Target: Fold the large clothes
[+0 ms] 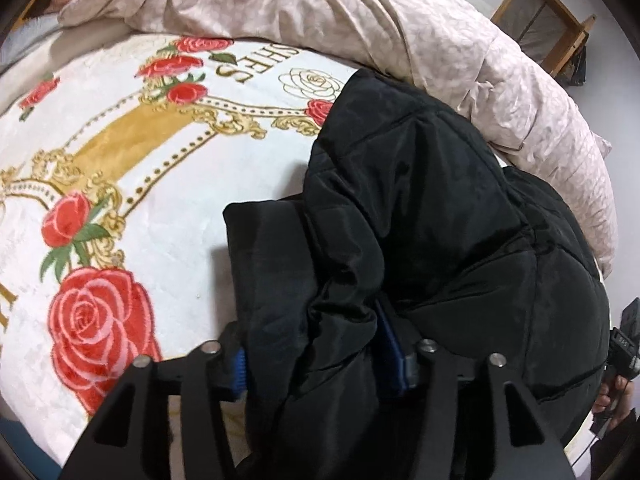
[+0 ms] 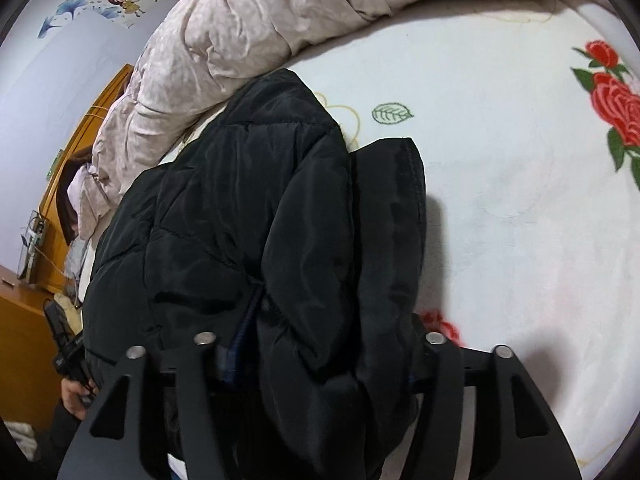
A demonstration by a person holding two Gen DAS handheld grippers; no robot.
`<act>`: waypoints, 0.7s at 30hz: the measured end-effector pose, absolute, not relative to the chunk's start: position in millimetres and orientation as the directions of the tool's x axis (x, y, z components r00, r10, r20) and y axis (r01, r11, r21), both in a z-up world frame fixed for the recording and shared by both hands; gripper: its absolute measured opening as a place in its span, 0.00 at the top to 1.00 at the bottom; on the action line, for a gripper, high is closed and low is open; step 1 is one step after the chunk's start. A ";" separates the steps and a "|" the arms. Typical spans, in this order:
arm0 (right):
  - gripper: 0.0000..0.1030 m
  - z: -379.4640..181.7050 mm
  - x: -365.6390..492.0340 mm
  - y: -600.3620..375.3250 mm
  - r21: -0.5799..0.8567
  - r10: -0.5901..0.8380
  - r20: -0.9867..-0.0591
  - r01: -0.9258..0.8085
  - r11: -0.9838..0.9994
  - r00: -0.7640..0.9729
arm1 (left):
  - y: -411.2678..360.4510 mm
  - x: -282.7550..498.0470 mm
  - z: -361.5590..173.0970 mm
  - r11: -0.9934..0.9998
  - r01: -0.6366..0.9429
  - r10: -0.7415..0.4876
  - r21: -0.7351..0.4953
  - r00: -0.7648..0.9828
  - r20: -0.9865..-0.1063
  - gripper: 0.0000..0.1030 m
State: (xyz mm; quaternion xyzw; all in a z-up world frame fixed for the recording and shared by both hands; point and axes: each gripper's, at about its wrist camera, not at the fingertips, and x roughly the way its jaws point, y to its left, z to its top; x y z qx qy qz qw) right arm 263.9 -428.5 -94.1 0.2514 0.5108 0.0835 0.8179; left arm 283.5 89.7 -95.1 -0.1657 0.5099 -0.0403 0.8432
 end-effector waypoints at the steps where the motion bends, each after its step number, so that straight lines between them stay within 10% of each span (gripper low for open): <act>1: 0.34 -96.4 266.5 -429.2 0.502 0.401 -0.793 0.121 0.856 0.458 | 90.2 284.1 -97.1 0.941 -0.098 -0.242 -0.323 0.472 -0.848 0.38; 6: 0.50 -99.3 273.3 -425.2 0.505 0.410 -0.790 0.105 0.857 0.455 | 92.7 293.4 -107.1 0.923 -0.093 -0.298 -0.375 0.446 -0.844 0.35; 10: 0.71 -81.4 265.6 -417.8 0.466 0.373 -0.787 0.078 0.881 0.491 | 84.9 289.7 -93.0 0.944 -0.048 -0.267 -0.328 0.475 -0.838 0.64; 21: 0.77 -7.8 246.0 -418.2 0.404 0.305 -0.745 0.038 0.914 0.594 | 75.1 273.4 -3.1 0.959 -0.013 -0.222 -0.285 0.593 -0.774 0.73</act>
